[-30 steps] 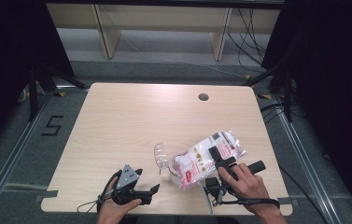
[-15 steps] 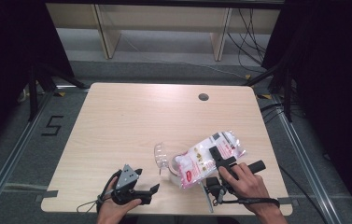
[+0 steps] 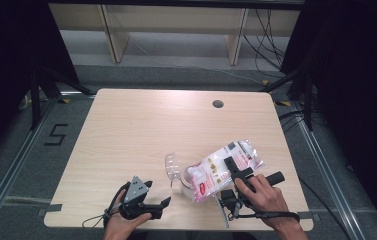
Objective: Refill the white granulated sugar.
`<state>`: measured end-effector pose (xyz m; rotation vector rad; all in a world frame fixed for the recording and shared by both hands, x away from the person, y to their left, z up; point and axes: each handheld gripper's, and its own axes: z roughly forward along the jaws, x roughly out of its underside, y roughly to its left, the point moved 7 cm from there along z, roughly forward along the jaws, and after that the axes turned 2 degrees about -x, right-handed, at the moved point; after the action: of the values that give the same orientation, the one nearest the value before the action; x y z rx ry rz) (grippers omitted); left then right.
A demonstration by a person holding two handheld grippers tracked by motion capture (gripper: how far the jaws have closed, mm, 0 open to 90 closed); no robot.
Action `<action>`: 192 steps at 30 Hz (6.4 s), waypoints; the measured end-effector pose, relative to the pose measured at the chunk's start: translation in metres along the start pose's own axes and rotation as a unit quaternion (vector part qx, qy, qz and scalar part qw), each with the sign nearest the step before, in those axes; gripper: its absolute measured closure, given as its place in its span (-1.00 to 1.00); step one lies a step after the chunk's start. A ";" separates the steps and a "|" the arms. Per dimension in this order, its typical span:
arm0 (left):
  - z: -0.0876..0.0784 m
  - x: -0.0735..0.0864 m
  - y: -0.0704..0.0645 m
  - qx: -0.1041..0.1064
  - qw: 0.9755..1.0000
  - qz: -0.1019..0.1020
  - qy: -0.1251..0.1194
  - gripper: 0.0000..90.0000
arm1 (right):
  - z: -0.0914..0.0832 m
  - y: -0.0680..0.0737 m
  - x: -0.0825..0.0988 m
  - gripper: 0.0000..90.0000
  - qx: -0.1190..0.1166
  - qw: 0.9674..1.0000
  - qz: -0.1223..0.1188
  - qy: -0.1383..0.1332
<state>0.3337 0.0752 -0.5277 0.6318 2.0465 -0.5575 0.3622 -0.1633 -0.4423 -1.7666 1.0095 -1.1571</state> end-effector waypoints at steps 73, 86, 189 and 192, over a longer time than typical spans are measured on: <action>0.000 0.000 0.001 0.001 1.000 0.007 -0.001 -0.64 | -0.015 -0.007 0.012 0.82 0.013 1.000 0.011 -0.010; -0.001 0.000 0.002 -0.003 1.000 0.009 0.000 -0.64 | -0.019 -0.007 0.016 0.82 0.015 1.000 0.019 -0.005; -0.001 0.000 0.002 -0.001 1.000 0.011 0.002 -0.64 | 0.062 0.061 0.065 0.92 -0.151 0.728 0.618 -0.255; -0.001 0.000 0.002 -0.002 1.000 0.010 0.002 -0.64 | 0.066 0.062 0.065 0.92 -0.152 0.721 0.626 -0.254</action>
<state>0.3347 0.0774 -0.5278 0.6511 2.0415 -0.5401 0.4299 -0.2342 -0.4963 -1.0076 1.6303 0.3593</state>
